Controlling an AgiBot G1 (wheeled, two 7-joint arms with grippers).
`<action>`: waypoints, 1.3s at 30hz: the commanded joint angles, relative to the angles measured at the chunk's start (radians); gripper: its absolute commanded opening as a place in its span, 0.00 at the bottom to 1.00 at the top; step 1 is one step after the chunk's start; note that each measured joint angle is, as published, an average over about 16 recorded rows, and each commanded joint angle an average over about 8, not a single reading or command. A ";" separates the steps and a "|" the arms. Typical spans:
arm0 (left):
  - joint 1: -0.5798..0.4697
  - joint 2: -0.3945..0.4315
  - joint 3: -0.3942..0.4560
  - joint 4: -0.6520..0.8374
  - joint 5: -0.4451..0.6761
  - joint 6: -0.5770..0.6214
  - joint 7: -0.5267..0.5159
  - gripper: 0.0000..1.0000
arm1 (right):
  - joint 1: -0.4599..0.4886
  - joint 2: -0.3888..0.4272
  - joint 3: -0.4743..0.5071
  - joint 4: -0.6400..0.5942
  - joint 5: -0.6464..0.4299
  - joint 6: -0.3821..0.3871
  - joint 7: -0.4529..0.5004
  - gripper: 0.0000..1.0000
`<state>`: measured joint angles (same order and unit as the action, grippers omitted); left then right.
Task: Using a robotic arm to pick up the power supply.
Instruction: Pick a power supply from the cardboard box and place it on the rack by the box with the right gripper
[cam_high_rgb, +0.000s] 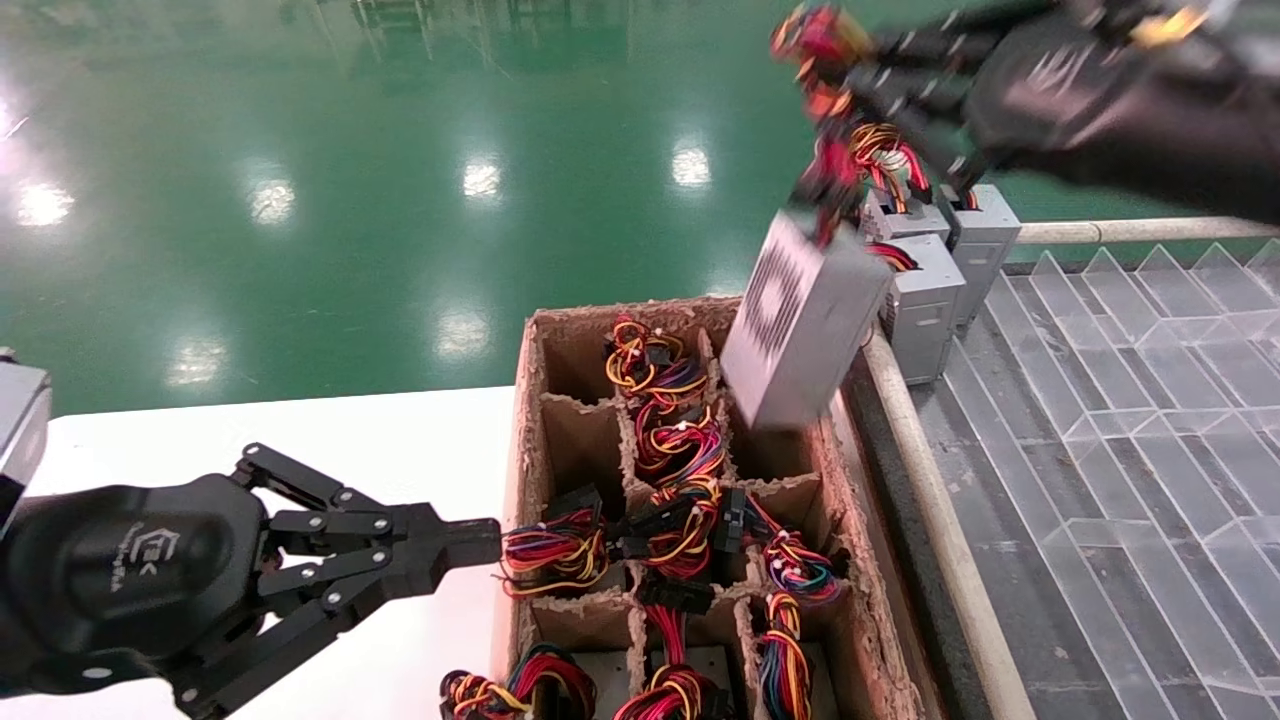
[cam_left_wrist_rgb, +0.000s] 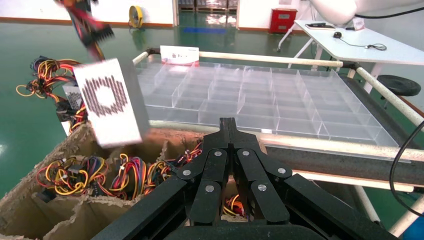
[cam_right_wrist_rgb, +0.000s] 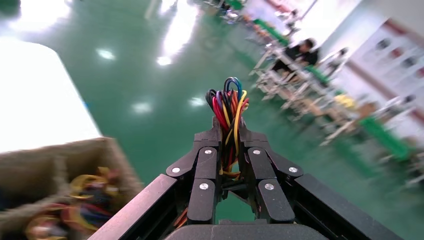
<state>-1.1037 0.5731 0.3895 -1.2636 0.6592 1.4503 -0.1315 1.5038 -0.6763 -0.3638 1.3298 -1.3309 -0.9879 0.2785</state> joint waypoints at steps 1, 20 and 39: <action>0.000 0.000 0.000 0.000 0.000 0.000 0.000 0.00 | 0.026 0.015 0.012 0.005 -0.013 0.006 -0.021 0.00; 0.000 0.000 0.000 0.000 0.000 0.000 0.000 0.00 | 0.145 0.078 -0.016 -0.158 -0.235 0.052 -0.022 0.00; 0.000 0.000 0.000 0.000 0.000 0.000 0.000 0.00 | 0.094 0.108 -0.008 -0.316 -0.194 0.025 -0.083 0.00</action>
<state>-1.1037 0.5730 0.3898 -1.2636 0.6590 1.4502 -0.1314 1.5956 -0.5672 -0.3744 1.0183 -1.5284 -0.9646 0.1987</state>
